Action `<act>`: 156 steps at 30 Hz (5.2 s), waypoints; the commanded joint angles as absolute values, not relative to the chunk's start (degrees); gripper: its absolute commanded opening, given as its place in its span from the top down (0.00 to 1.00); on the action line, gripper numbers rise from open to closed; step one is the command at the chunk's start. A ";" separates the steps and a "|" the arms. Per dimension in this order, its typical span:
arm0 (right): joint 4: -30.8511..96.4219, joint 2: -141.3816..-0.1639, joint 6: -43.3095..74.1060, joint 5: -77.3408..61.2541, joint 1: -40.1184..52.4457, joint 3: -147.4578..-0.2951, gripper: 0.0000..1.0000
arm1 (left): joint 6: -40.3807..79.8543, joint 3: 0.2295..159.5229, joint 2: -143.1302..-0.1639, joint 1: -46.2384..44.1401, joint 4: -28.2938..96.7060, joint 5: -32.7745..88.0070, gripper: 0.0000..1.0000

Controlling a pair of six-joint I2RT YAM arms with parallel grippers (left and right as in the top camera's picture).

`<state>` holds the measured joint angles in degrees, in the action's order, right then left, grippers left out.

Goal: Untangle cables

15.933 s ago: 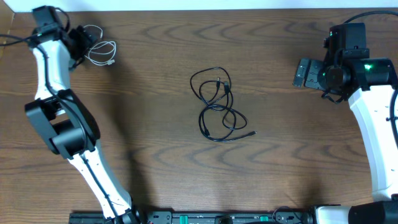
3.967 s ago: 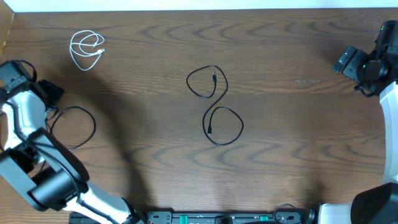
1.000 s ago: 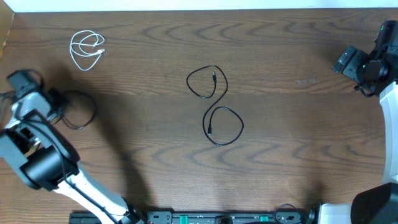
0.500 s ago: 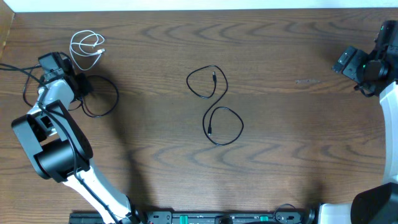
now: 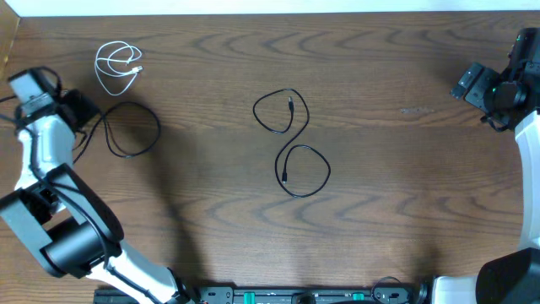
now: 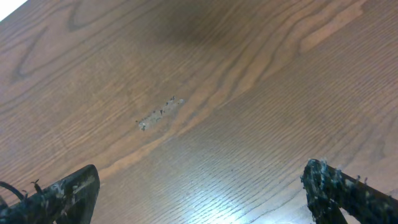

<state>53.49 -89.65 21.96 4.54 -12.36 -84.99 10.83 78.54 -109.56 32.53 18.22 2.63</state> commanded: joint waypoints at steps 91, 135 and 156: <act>53.58 -89.91 22.68 4.97 -12.34 -84.97 0.01 | 15.40 79.94 -111.24 32.36 29.50 5.17 0.21; 53.58 -89.91 22.68 4.97 -12.34 -84.97 0.01 | -8.60 78.76 -120.25 30.26 17.65 10.92 0.37; 53.58 -89.91 22.68 4.97 -12.34 -84.97 0.01 | -9.34 77.67 -124.22 30.70 16.56 5.89 0.70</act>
